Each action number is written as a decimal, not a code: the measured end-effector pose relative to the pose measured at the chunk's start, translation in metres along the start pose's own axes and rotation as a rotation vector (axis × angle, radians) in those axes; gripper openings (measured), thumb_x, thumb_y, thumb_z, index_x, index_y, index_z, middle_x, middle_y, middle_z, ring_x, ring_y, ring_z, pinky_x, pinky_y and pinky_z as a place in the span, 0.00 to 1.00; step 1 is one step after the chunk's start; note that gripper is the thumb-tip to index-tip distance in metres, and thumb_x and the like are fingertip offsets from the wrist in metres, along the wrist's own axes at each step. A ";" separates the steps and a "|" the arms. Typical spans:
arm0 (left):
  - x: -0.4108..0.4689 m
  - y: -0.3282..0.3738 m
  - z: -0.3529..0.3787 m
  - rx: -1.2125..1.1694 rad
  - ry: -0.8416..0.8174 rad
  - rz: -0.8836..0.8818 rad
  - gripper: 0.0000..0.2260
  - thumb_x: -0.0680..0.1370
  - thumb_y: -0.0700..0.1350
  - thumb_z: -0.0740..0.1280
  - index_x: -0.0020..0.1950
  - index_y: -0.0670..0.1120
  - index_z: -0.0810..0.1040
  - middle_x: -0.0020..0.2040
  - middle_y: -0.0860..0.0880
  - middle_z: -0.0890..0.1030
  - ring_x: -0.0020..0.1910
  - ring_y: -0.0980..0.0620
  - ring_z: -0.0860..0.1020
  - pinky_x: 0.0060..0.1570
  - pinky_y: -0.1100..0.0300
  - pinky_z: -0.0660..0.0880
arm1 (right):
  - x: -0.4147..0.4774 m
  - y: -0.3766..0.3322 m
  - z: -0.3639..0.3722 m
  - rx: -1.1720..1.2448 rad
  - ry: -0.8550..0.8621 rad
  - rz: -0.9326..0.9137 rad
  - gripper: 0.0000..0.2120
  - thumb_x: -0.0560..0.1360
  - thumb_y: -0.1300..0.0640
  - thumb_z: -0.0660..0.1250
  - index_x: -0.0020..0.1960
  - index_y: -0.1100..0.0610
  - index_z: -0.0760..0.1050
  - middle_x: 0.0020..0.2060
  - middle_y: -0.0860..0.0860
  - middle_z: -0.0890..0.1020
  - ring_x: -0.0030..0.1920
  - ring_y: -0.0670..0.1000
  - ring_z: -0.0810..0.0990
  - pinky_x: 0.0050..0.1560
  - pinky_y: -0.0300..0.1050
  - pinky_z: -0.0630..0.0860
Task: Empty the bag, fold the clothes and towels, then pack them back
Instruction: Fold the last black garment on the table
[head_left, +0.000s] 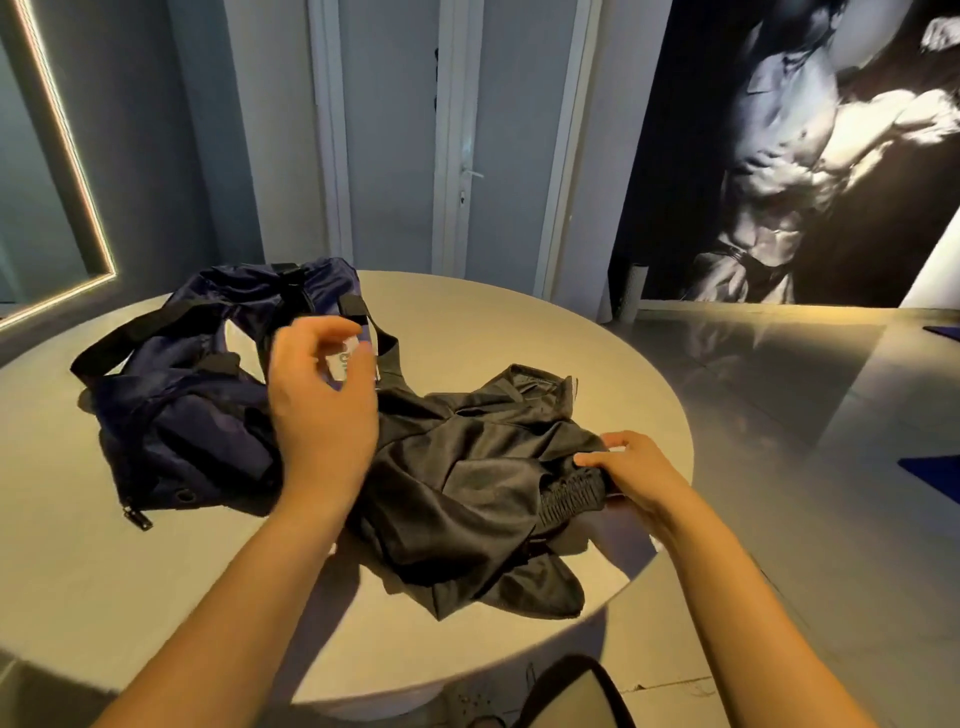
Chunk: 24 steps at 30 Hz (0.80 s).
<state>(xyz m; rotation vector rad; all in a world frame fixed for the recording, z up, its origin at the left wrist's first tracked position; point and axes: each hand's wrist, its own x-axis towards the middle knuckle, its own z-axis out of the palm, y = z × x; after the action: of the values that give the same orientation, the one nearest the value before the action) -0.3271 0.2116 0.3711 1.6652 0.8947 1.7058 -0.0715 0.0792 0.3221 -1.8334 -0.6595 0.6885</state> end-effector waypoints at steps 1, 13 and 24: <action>-0.015 0.009 0.008 0.016 -0.197 0.042 0.02 0.81 0.45 0.70 0.53 0.50 0.80 0.49 0.54 0.82 0.49 0.57 0.80 0.50 0.66 0.77 | -0.003 -0.005 -0.001 0.061 -0.008 -0.017 0.08 0.75 0.61 0.75 0.50 0.63 0.78 0.44 0.61 0.84 0.42 0.58 0.85 0.41 0.54 0.84; -0.051 0.044 0.051 0.140 -0.903 0.004 0.07 0.75 0.51 0.75 0.43 0.51 0.80 0.41 0.53 0.80 0.40 0.58 0.78 0.43 0.63 0.73 | -0.044 -0.069 -0.019 0.116 -0.081 -0.211 0.10 0.78 0.63 0.70 0.57 0.63 0.77 0.50 0.66 0.83 0.39 0.57 0.82 0.33 0.44 0.80; 0.024 0.142 0.016 0.091 -0.793 -0.215 0.24 0.72 0.56 0.77 0.45 0.33 0.81 0.37 0.40 0.81 0.35 0.53 0.78 0.41 0.58 0.71 | -0.095 -0.077 -0.013 0.098 -0.262 -0.637 0.19 0.75 0.49 0.73 0.64 0.53 0.78 0.55 0.50 0.85 0.59 0.51 0.83 0.64 0.54 0.79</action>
<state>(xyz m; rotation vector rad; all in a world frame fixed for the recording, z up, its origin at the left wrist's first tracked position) -0.3063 0.1463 0.4983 1.9827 0.7172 0.7458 -0.1371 0.0289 0.4128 -1.3352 -1.2841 0.5167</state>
